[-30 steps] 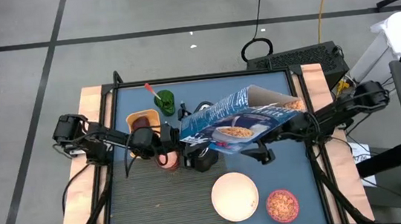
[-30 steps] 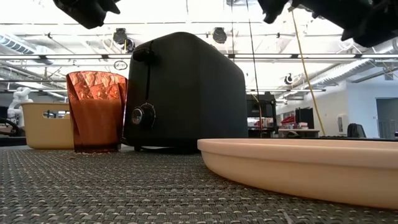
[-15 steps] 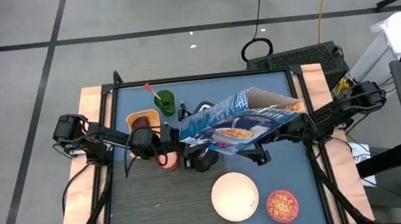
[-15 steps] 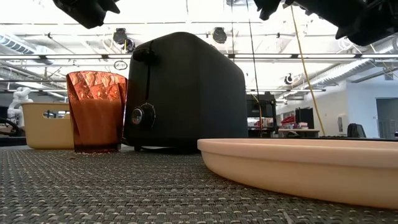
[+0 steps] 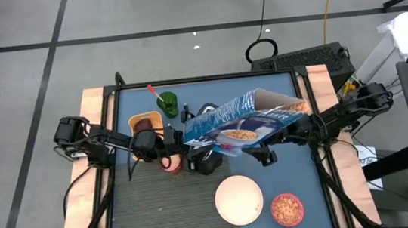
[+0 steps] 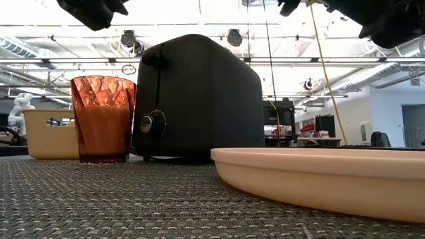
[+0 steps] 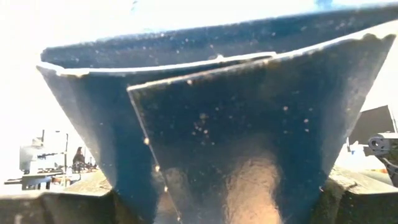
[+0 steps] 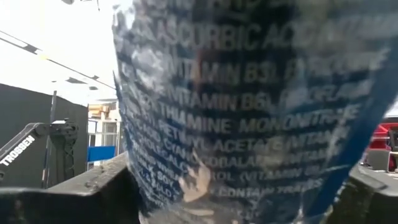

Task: Arrange a breakfast setting
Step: Put the cereal from the blue cereal box into the red bowl

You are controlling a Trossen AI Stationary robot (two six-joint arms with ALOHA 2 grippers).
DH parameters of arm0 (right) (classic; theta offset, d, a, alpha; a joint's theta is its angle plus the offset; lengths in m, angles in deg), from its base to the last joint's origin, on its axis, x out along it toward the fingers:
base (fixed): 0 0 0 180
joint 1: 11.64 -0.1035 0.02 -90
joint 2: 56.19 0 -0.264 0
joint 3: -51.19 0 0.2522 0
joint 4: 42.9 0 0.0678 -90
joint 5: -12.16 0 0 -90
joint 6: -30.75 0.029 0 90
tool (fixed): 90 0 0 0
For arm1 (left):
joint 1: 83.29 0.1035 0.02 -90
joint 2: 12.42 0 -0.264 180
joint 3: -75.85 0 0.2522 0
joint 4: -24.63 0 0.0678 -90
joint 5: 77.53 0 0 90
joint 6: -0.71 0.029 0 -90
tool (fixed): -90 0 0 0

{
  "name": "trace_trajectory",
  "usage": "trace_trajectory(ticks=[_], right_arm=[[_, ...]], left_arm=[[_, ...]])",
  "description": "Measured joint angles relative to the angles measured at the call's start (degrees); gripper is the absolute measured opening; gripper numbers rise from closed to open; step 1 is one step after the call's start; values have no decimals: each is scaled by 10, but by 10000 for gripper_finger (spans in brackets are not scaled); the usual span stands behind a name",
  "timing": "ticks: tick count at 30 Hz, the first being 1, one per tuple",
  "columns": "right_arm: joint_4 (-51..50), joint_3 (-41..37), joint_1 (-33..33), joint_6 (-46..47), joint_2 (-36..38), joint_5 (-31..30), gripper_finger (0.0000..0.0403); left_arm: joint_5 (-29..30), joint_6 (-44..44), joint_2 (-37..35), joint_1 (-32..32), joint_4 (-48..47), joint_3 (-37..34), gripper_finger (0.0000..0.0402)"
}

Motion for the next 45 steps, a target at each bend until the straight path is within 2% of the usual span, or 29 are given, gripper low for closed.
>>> trace_trajectory(ticks=[7, 24, 35, 45], right_arm=[[0, 0, 0, 10, 0, -1, 297], [-1, 0, 0, 11, 0, -1, 295], [-8, 0, 0, 14, -1, 0, 295], [-1, 0, 0, -8, 26, -13, 295]], left_arm=[[0, 0, 0, 0, -1, 0, 290], [0, -3, -1, 0, -13, 0, 292], [-2, -7, -1, 0, -27, 0, 387], [0, -9, -1, 0, -32, 0, 394]])
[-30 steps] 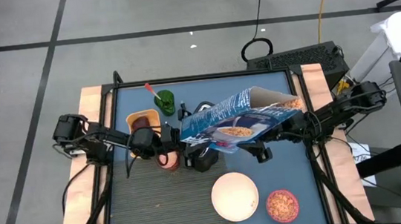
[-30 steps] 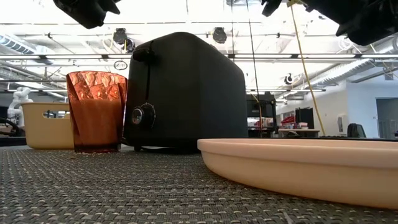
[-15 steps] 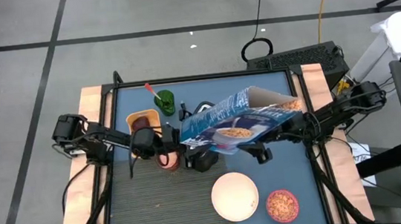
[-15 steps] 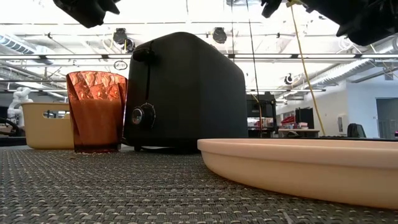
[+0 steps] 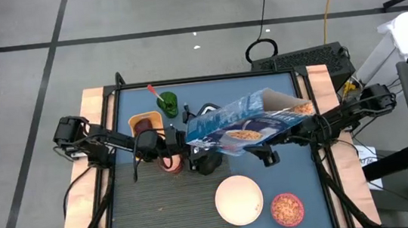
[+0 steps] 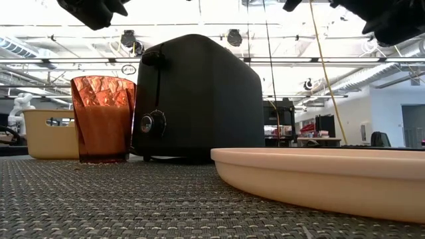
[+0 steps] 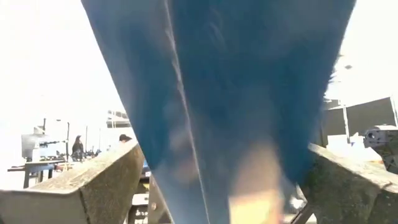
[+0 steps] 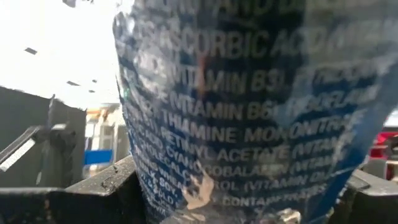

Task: Arrange a breakfast setting
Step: Put the cereal from the blue cereal box into the red bowl

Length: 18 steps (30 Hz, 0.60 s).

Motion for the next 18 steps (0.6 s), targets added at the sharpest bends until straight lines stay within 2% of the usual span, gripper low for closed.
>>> trace_trajectory(ticks=[6, 18], right_arm=[[-28, 0, 3, -30, 37, -29, 295], [-111, 0, 23, -45, 131, -37, 295]], left_arm=[[6, -1, 1, 1, -2, 0, 395], [20, -1, 1, 0, -16, 0, 395]])
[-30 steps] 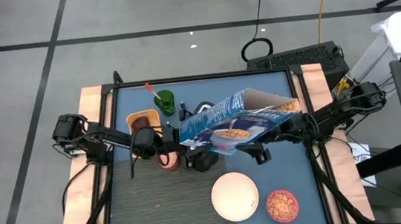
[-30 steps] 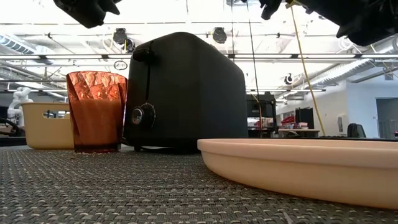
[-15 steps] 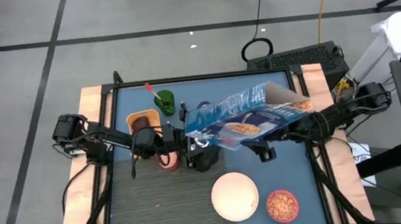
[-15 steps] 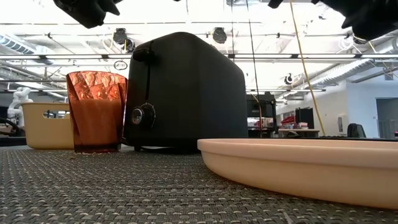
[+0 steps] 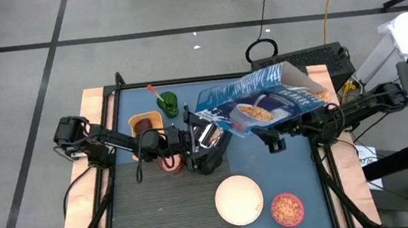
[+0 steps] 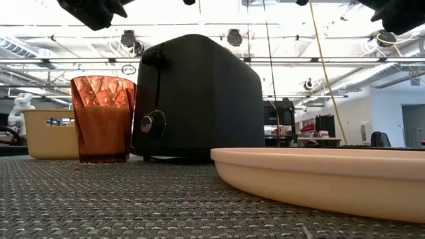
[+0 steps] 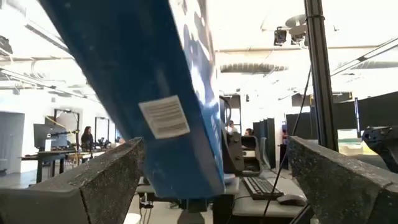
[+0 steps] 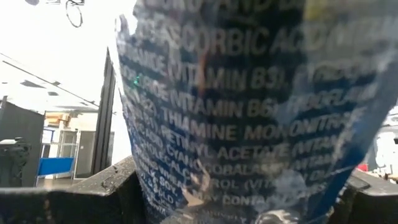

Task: Arrange a breakfast setting
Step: Put the cereal from the blue cereal box into the red bowl

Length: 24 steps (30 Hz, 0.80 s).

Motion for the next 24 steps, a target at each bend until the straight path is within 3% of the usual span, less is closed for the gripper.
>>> trace_trajectory(ticks=[12, 24], right_arm=[[-128, 0, 54, -17, 106, -1, 295], [-331, 0, 97, -57, 169, -137, 295]], left_arm=[[0, -3, 0, 0, -26, 0, 395], [1, -3, 0, 0, -25, 0, 395]])
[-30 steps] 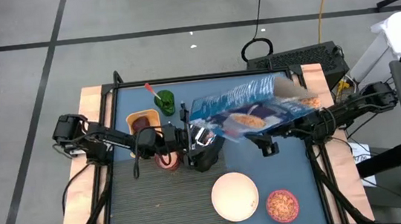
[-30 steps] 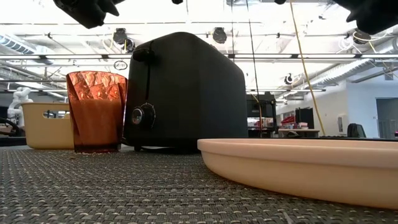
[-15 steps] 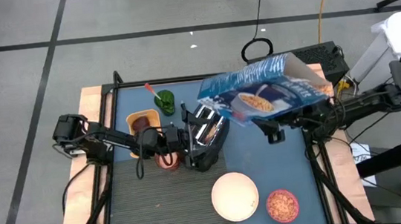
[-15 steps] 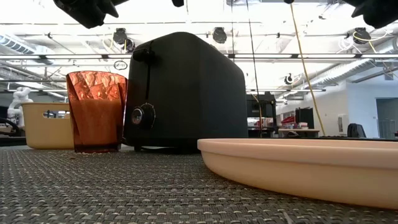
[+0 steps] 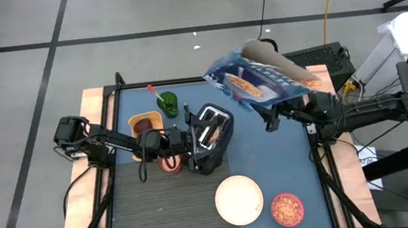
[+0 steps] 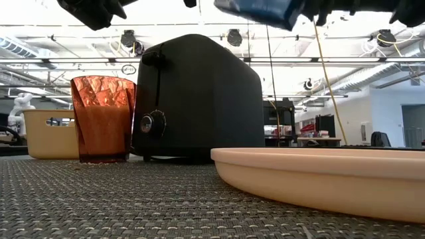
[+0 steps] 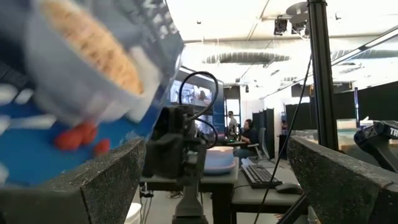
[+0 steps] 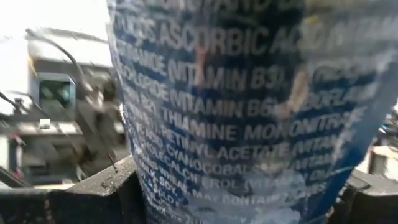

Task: Arrange a breakfast setting
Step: Put the cereal from the blue cereal box into the red bowl

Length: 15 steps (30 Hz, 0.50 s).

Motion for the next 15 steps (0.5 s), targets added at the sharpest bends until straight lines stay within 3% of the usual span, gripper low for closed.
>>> trace_trajectory(ticks=[15], right_arm=[[-110, -12, 50, 5, 1, -25, 295]], left_arm=[[0, -7, 0, 0, 0, 0, 395]])
